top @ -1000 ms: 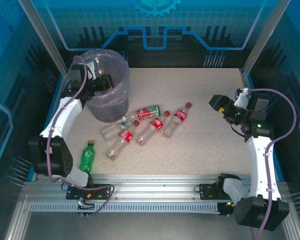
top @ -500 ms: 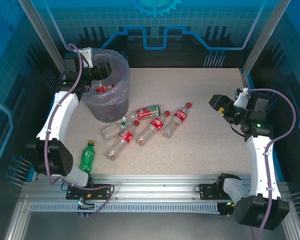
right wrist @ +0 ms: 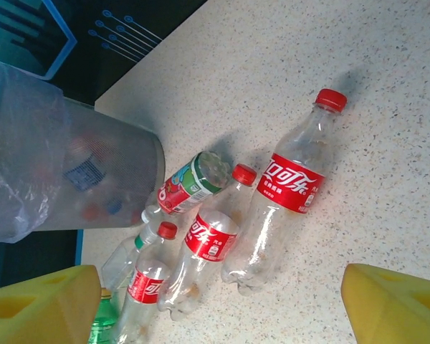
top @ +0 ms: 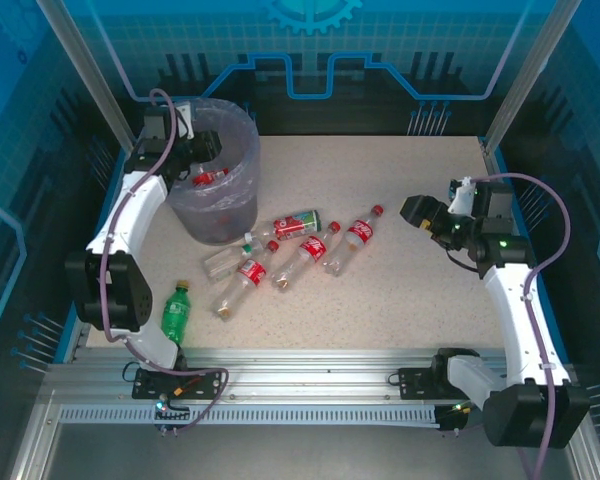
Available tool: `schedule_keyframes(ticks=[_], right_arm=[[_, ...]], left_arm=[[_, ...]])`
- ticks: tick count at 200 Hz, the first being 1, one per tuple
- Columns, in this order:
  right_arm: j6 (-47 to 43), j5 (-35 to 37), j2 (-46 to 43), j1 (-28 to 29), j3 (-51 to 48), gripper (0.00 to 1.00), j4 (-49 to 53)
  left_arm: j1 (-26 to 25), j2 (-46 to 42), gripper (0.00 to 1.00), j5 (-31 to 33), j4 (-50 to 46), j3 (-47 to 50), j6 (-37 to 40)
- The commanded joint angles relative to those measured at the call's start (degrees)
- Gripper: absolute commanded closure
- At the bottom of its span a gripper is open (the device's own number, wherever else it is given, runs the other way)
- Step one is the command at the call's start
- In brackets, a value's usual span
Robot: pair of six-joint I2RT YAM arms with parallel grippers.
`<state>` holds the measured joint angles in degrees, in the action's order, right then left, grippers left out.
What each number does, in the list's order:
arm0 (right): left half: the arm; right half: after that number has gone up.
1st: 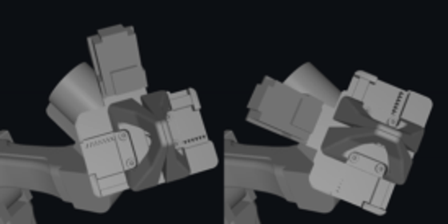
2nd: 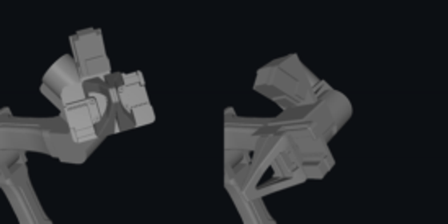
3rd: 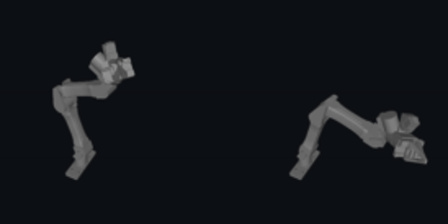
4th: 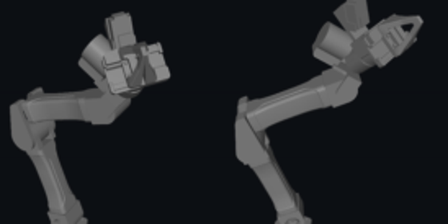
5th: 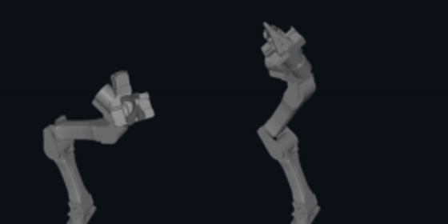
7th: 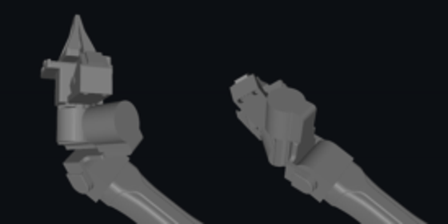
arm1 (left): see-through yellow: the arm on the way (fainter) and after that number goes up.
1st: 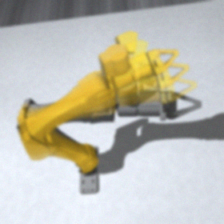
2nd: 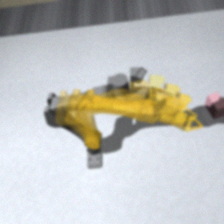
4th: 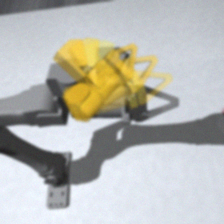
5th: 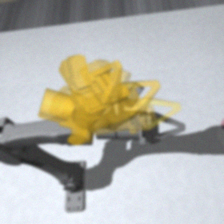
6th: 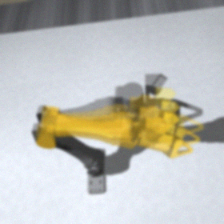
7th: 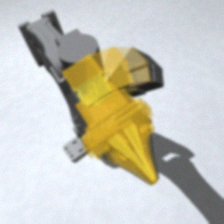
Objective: Put the plastic bottles in the bin
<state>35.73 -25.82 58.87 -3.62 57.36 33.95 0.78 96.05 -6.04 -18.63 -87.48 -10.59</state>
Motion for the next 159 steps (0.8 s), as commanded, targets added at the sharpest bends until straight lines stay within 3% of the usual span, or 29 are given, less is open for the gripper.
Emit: schedule_keyframes(ticks=[1,43,78,119,159], right_arm=[[-0.7,2.7,0.7,2.7,1.3,0.12,1.2],[2.5,9.7,5.1,9.8,-1.2,0.19,-2.0],[7.4,15.5,13.3,13.5,-3.5,0.25,-11.0],[13.0,20.6,22.0,15.0,-5.8,0.30,-22.3],[16.1,21.9,30.8,15.9,-5.0,0.22,-28.3]], left_arm=[[-1.6,-0.8,0.54,2.2,-1.5,3.7,-0.4],[-3.1,-5.1,0.56,2.7,2.4,12.3,-3.6],[-3.2,-5.7,0.55,3.5,0.4,10.0,-2.2],[-3.1,-6.5,0.30,4.2,-4.8,1.1,1.8],[-3.1,-8.3,0.13,4.5,-10.4,-7.0,5.5]])
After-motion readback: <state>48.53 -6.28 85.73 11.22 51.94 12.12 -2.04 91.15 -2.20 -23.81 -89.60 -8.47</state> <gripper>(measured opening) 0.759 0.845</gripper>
